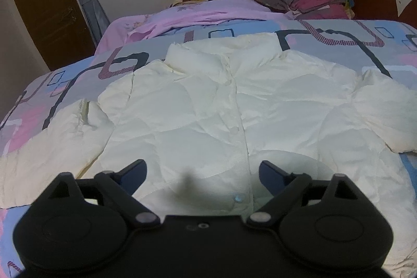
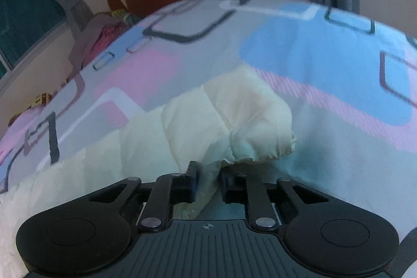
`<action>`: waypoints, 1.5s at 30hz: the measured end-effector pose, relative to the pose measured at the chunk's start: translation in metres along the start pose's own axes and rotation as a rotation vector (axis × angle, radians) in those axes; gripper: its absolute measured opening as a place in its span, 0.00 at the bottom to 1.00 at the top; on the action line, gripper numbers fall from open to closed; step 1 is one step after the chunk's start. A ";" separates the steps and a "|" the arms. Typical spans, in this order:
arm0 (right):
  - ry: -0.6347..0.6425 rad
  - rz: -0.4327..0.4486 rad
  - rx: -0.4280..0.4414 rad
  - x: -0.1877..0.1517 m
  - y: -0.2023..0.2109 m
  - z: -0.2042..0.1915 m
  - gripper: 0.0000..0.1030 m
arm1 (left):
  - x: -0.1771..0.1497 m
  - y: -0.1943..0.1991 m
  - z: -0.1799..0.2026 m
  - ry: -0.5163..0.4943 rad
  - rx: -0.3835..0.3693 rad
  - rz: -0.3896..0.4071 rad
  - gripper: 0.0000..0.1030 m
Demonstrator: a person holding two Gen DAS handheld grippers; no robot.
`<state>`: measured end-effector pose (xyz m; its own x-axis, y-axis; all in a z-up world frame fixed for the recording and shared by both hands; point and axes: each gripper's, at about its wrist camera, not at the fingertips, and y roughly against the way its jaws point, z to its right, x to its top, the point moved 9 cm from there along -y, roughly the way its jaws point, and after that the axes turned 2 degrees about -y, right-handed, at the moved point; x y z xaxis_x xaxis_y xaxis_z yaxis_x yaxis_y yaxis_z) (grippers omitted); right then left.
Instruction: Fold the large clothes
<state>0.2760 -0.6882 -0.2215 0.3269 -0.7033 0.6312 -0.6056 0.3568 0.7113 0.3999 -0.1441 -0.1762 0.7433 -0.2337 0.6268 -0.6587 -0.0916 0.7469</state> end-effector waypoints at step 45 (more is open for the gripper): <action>0.733 -0.033 0.499 -0.219 0.131 -0.334 0.89 | 0.006 -0.077 -0.085 0.268 -0.278 -0.099 0.60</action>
<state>0.3673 -0.2817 -0.1631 0.6285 -0.0768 0.7740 -0.7775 -0.0869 0.6228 0.4649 -0.0556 -0.2114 0.8300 0.0277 0.5570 -0.5528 0.1728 0.8152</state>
